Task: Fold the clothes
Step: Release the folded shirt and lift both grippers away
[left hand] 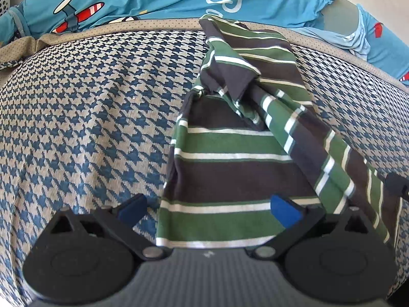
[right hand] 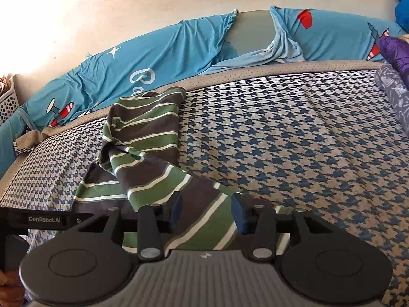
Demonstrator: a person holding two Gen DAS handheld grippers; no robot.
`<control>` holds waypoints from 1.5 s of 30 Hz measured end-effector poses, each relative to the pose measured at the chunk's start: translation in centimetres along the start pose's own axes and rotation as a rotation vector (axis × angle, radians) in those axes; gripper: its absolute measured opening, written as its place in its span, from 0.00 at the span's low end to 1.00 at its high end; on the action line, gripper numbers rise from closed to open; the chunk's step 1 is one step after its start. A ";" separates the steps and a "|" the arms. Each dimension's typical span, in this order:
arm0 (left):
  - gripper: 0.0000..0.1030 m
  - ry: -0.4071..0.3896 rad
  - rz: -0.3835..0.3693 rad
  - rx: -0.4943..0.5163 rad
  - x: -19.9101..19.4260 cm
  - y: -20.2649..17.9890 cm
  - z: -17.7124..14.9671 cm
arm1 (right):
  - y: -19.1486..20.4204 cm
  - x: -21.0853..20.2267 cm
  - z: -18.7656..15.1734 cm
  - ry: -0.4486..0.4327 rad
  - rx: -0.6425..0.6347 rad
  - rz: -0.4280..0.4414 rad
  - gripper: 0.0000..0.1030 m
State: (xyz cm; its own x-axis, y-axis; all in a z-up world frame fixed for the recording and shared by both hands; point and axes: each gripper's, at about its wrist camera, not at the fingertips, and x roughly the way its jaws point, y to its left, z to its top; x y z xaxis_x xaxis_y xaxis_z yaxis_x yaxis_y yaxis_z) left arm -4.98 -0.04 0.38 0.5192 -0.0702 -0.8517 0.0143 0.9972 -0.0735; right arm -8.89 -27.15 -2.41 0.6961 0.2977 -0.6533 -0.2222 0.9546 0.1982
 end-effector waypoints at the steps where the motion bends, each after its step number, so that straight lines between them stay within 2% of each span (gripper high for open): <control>1: 1.00 -0.005 0.005 0.005 -0.1 -0.2 -0.3 | -0.3 -0.2 -0.1 0.000 0.002 -0.015 0.42; 10: 1.00 -0.029 0.023 -0.036 -1.0 0.1 -1.9 | -3.0 -1.2 -1.4 0.024 0.037 -0.130 0.47; 20: 1.00 -0.036 0.071 0.017 -1.0 -0.7 -2.8 | -3.5 -0.3 -2.5 0.048 0.018 -0.162 0.50; 26: 1.00 -0.048 0.068 0.022 -1.1 -0.6 -3.3 | -3.1 0.2 -3.2 0.039 -0.031 -0.186 0.52; 29: 1.00 -0.056 0.069 0.023 -1.2 -0.7 -3.5 | -2.5 0.5 -3.3 0.029 -0.059 -0.183 0.45; 31: 1.00 -0.062 0.071 0.024 -1.2 -0.7 -3.7 | -2.2 0.6 -3.4 0.025 -0.072 -0.174 0.33; 39: 1.00 -0.075 0.072 0.015 -1.6 -0.5 -4.3 | -1.4 0.8 -3.6 0.005 -0.103 -0.146 0.11; 45: 1.00 -0.083 0.073 0.001 -1.9 -0.2 -4.6 | -1.6 0.5 -3.4 0.002 -0.068 -0.109 0.07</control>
State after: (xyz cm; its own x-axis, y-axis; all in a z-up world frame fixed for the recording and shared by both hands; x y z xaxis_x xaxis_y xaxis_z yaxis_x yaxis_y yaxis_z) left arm -9.91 -0.20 -0.39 0.5879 0.0045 -0.8089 -0.0249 0.9996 -0.0126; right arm -10.49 -28.56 -5.56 0.7170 0.1923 -0.6700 -0.1910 0.9786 0.0764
